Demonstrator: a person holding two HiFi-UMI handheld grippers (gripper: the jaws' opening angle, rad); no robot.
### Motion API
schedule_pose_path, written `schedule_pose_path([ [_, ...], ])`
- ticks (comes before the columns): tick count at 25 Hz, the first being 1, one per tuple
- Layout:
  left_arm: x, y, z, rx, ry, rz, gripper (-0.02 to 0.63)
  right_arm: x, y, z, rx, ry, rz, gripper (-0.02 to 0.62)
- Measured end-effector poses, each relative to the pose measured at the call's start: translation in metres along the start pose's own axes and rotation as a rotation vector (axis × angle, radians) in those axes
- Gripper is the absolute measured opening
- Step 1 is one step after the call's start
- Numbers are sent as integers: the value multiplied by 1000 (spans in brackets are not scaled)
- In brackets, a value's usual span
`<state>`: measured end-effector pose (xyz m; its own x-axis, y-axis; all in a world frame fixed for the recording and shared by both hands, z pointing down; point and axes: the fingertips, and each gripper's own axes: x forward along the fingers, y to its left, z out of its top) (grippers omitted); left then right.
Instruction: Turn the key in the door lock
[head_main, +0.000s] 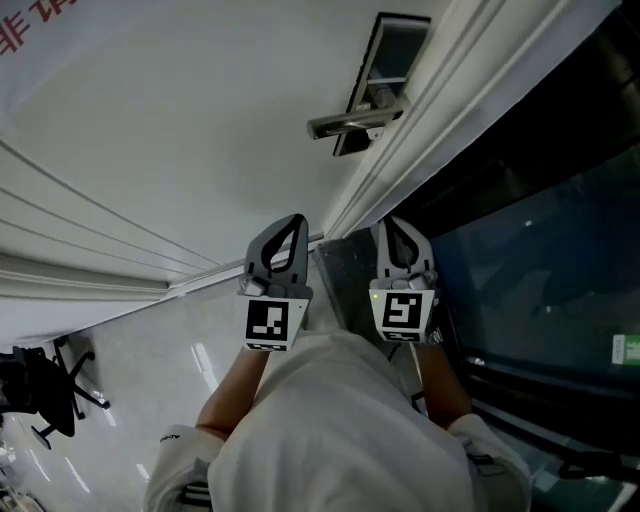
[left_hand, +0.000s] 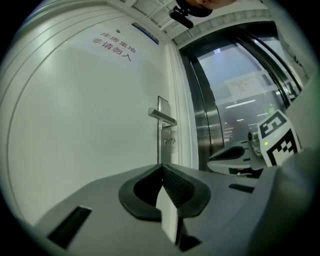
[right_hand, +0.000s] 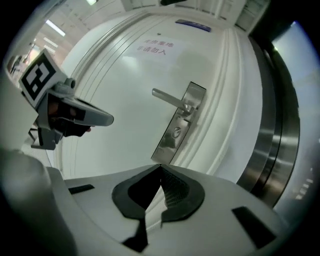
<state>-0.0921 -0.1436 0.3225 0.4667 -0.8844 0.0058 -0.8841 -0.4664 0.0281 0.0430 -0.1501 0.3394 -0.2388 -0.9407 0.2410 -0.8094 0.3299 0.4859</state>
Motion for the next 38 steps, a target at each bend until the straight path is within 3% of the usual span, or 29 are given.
schedule_pose_path([
  [6,30,20,11,35,-23,-37,9,39,-14,30,-246,12,-75,13],
  [9,38,23,14,16,-33,-36,9,52,-17,43,-373,14,-78,91],
  [14,49,24,17,48,-24,-26,9,71,-22,60,-563,-7,-68,143],
  [20,43,34,27,47,-39,28,9,102,-33,69,-787,18,-118,143],
  [24,37,41,27,16,-42,74,9,115,-36,72,-802,27,-165,143],
  [34,34,31,27,42,-38,111,9,119,-43,73,-686,22,-146,112],
  [35,34,29,28,46,-37,112,9,119,-44,72,-663,27,-145,104],
  [36,35,27,28,50,-35,113,9,119,-46,72,-640,29,-145,22],
  [38,34,22,29,57,-30,115,9,119,-48,72,-592,18,-140,14],
])
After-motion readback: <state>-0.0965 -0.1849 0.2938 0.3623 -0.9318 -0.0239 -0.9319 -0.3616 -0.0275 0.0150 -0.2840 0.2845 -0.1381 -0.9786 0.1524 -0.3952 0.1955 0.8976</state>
